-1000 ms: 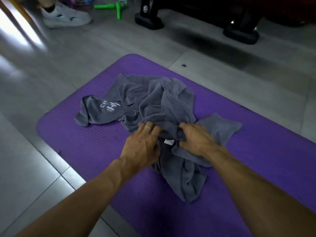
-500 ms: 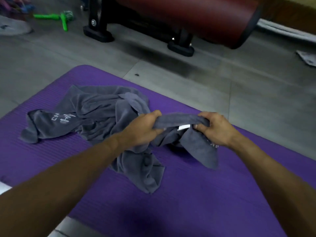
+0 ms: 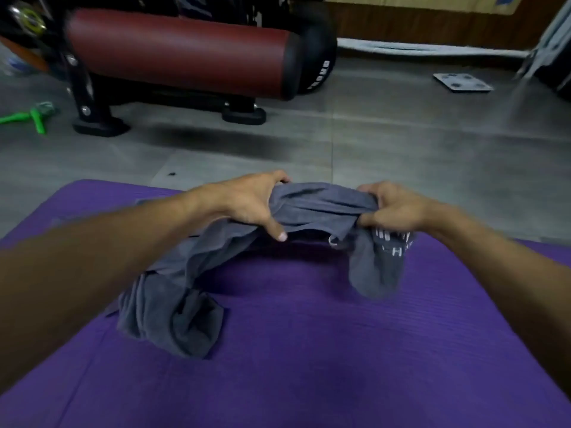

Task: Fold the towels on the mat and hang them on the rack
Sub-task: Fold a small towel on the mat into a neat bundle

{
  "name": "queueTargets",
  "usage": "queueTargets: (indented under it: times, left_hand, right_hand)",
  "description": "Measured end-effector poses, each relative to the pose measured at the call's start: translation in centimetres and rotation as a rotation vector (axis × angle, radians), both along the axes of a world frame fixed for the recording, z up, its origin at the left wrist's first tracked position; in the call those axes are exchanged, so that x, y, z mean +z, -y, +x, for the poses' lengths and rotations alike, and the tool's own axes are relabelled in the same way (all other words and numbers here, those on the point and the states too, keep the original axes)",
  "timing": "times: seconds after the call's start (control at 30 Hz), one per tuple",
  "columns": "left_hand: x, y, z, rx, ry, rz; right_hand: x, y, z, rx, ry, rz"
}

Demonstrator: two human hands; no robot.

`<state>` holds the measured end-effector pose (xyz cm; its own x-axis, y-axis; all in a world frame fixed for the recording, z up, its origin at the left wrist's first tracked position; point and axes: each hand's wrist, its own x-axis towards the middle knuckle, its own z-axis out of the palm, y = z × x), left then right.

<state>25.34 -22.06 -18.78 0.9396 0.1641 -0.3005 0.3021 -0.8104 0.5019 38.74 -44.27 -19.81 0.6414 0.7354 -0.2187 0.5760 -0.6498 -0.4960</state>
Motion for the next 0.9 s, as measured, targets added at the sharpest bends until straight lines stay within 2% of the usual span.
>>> queueTargets:
  times: [0.07, 0.13, 0.2, 0.27, 0.33, 0.47, 0.53, 0.6, 0.63, 0.7, 0.77, 0.8, 0.83, 0.9]
  left_hand:
    - [-0.7, 1.4, 0.6, -0.035, 0.022, 0.201]
    - [-1.3, 2.6, 1.1, 0.011, 0.095, 0.222]
    - [-1.7, 3.8, 1.9, 0.09, 0.166, 0.15]
    - [-1.9, 5.1, 3.1, 0.183, 0.216, -0.057]
    - [-1.6, 6.7, 4.4, 0.22, 0.249, -0.28]
    - [0.0, 11.1, 6.8, 0.203, 0.34, -0.454]
    - [0.9, 13.7, 8.0, 0.168, 0.344, -0.477]
    - [1.3, 16.5, 9.0, 0.108, 0.296, -0.493]
    - [1.3, 17.9, 9.4, 0.07, 0.276, -0.49]
    - [0.8, 20.1, 10.2, 0.022, 0.252, -0.453]
    - [0.2, 21.6, 10.9, 0.007, 0.256, -0.421]
    - [-0.3, 21.9, 11.0, 0.012, 0.258, -0.376]
    - [-1.0, 21.7, 11.1, 0.016, 0.257, -0.271]
    - [-2.6, 20.4, 10.6, 0.01, 0.214, 0.101]
  right_hand:
    - [1.0, 3.0, 1.8, -0.157, -0.197, 0.196]
    - [2.0, 6.1, 3.0, -0.319, -0.399, 0.441]
    - [2.7, 8.8, 4.0, -0.425, -0.54, 0.644]
    - [3.1, 11.2, 5.0, -0.463, -0.595, 0.704]
    - [3.2, 13.0, 5.8, -0.464, -0.483, 0.564]
    - [4.0, 15.8, 7.8, -0.282, 0.06, 0.071]
    - [4.1, 17.0, 8.1, -0.217, 0.128, -0.062]
    - [3.1, 17.9, 7.9, -0.163, -0.03, -0.016]
    - [2.2, 17.8, 7.6, -0.127, -0.134, 0.026]
    - [-0.1, 17.1, 7.1, -0.024, -0.192, 0.043]
    - [-2.5, 15.7, 7.6, -0.048, -0.238, 0.138]
    - [-3.3, 15.2, 7.9, -0.08, -0.299, 0.25]
    - [-4.2, 14.9, 8.6, -0.129, -0.375, 0.362]
    - [-5.4, 14.9, 9.9, -0.242, -0.496, 0.52]
